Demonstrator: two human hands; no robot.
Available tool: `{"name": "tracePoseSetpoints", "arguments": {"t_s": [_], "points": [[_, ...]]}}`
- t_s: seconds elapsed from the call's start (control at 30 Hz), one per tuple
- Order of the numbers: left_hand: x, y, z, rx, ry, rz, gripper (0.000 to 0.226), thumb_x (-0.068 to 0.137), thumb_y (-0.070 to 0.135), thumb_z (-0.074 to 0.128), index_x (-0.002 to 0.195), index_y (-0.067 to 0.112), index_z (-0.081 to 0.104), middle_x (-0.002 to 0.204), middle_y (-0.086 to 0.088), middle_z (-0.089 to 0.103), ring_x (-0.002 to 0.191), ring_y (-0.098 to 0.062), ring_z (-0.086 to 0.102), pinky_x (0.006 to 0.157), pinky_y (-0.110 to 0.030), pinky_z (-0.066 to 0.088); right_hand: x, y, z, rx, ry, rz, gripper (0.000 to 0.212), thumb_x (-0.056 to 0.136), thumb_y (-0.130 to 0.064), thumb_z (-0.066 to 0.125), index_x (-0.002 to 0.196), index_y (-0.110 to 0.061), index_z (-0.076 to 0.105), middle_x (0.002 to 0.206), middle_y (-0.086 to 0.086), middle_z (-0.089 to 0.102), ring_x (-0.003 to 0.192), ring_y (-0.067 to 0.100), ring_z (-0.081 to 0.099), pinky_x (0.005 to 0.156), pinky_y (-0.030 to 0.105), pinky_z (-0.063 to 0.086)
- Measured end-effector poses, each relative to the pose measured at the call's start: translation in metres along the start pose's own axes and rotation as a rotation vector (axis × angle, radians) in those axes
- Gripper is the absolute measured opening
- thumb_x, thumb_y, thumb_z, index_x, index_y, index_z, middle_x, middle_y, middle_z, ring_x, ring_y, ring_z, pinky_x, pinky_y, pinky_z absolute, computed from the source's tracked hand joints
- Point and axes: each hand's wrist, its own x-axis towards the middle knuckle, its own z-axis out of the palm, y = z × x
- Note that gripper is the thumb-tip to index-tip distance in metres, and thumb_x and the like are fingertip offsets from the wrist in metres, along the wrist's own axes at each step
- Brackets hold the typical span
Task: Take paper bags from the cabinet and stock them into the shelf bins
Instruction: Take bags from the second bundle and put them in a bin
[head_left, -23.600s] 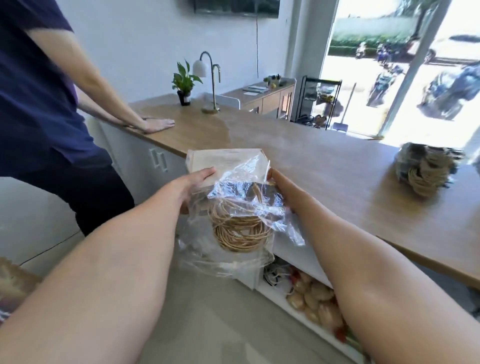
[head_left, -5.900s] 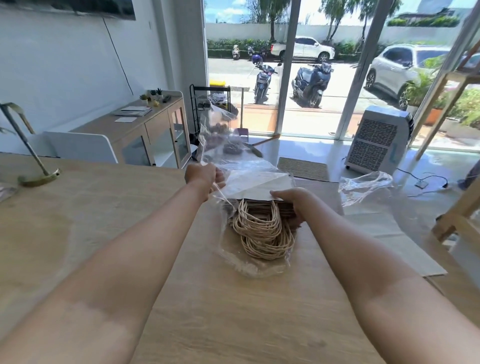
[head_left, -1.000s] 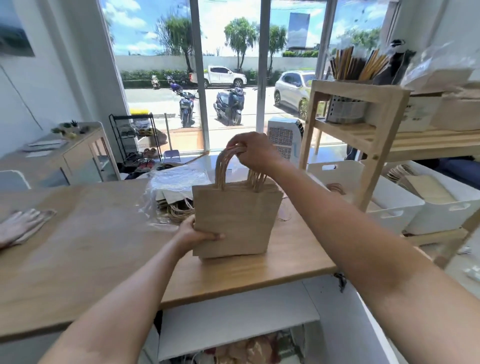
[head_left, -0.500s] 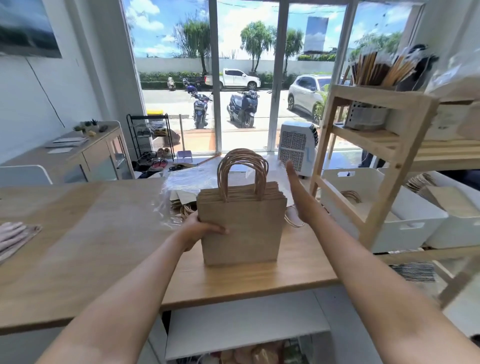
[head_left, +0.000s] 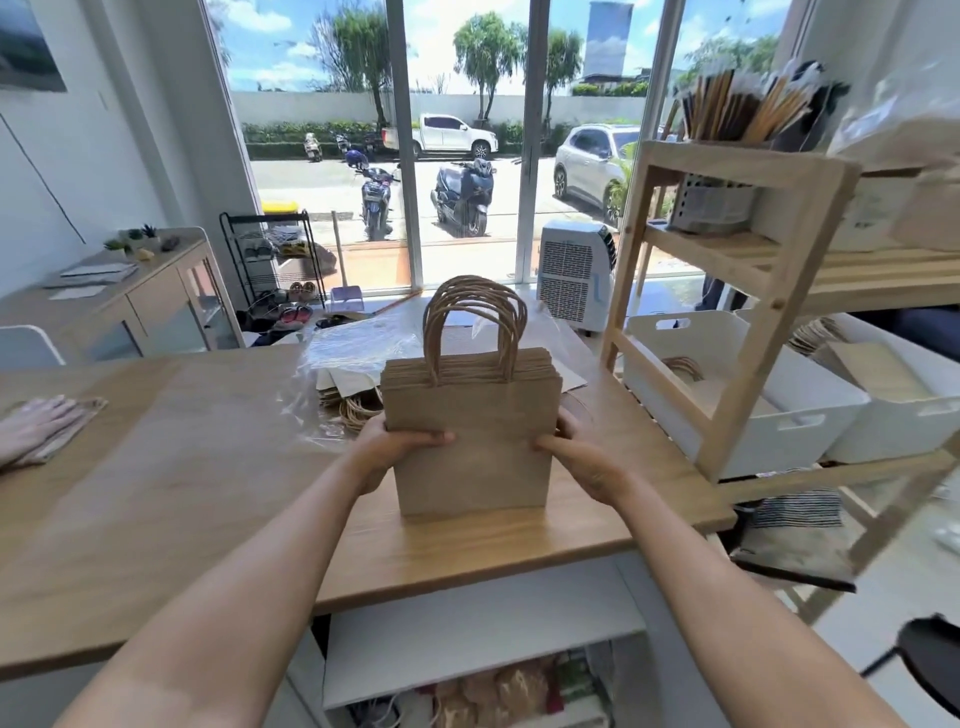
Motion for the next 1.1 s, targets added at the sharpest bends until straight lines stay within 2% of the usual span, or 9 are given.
{"name": "tracePoseSetpoints", "arguments": {"t_s": [0.07,0.2,0.37,0.53,0.67,0.73,0.87,1.0,1.1], "points": [[0.000,0.001,0.002,0.023,0.016,0.011,0.079,0.020,0.028,0.097,0.094,0.013,0.071,0.100,-0.005,0.075,0.093,-0.017,0.070,0.087,-0.032,0.054,-0.003,0.005,0.001,-0.138,0.084,-0.003,0.055,0.086,0.004,0.056,0.137,-0.013,0.045,0.117,0.003,0.060,0.101,0.011,0.057,0.075,0.012,0.051],[0.008,0.014,0.011,0.159,0.005,0.064,0.044,0.052,0.008,0.092,0.085,0.020,0.067,0.093,0.004,0.070,0.082,-0.007,0.065,0.074,-0.021,0.058,-0.014,0.003,-0.006,-0.186,0.195,0.020,0.039,0.089,0.002,0.056,0.123,-0.016,0.048,0.106,0.001,0.057,0.099,0.016,0.056,0.083,0.023,0.051],[0.022,0.029,0.079,0.309,-0.163,0.154,0.051,0.053,0.013,0.093,0.097,0.017,0.069,0.099,0.003,0.069,0.094,-0.014,0.063,0.085,-0.028,0.053,-0.065,-0.002,-0.052,-0.227,0.482,0.000,0.033,0.087,0.006,0.057,0.113,-0.013,0.051,0.104,0.005,0.061,0.098,0.018,0.058,0.083,0.025,0.052],[0.028,0.023,0.185,0.450,-0.344,0.242,0.053,0.050,0.030,0.095,0.096,0.022,0.071,0.104,0.001,0.072,0.100,-0.017,0.067,0.091,-0.035,0.055,-0.148,-0.016,-0.110,-0.216,0.726,-0.015,0.039,0.087,0.014,0.051,0.116,-0.012,0.051,0.096,-0.001,0.059,0.087,0.009,0.058,0.067,0.010,0.052],[0.014,0.022,0.271,0.493,-0.483,0.333,0.052,0.052,0.030,0.094,0.097,0.013,0.074,0.103,-0.001,0.073,0.097,-0.015,0.068,0.088,-0.035,0.057,-0.203,-0.020,-0.166,-0.226,0.887,0.015,0.043,0.085,0.018,0.051,0.114,-0.013,0.051,0.097,0.000,0.062,0.088,0.011,0.058,0.076,0.024,0.048],[0.010,0.018,0.316,0.545,-0.552,0.356,0.057,0.052,0.035,0.093,0.101,0.012,0.074,0.104,-0.003,0.073,0.099,-0.016,0.068,0.087,-0.036,0.057,-0.225,-0.018,-0.194,-0.216,0.989,0.032,0.043,0.084,0.021,0.048,0.115,-0.008,0.051,0.098,0.004,0.063,0.090,0.017,0.057,0.072,0.017,0.050],[0.015,0.013,0.383,0.522,-0.625,0.256,0.066,0.056,0.036,0.091,0.113,0.010,0.069,0.111,-0.001,0.070,0.101,-0.017,0.067,0.090,-0.033,0.056,-0.247,-0.012,-0.250,-0.199,1.035,0.074,0.044,0.086,0.021,0.042,0.124,0.000,0.051,0.104,0.012,0.061,0.100,0.025,0.054,0.070,0.017,0.050],[0.032,0.006,0.434,0.328,-0.627,0.011,0.065,0.062,0.025,0.090,0.118,0.012,0.061,0.113,0.001,0.066,0.100,-0.016,0.064,0.087,-0.027,0.054,-0.240,-0.013,-0.311,-0.110,0.954,0.230,0.037,0.091,0.007,0.041,0.116,-0.016,0.058,0.094,0.001,0.064,0.083,0.016,0.059,0.066,0.028,0.046],[0.053,0.001,0.471,0.234,-0.583,-0.119,0.072,0.063,0.023,0.090,0.125,0.009,0.057,0.121,-0.009,0.066,0.101,-0.022,0.067,0.080,-0.030,0.056,-0.222,-0.016,-0.360,-0.093,0.928,0.304,0.029,0.091,0.000,0.044,0.109,-0.011,0.064,0.096,0.008,0.065,0.078,0.019,0.060,0.064,0.029,0.047]]}}
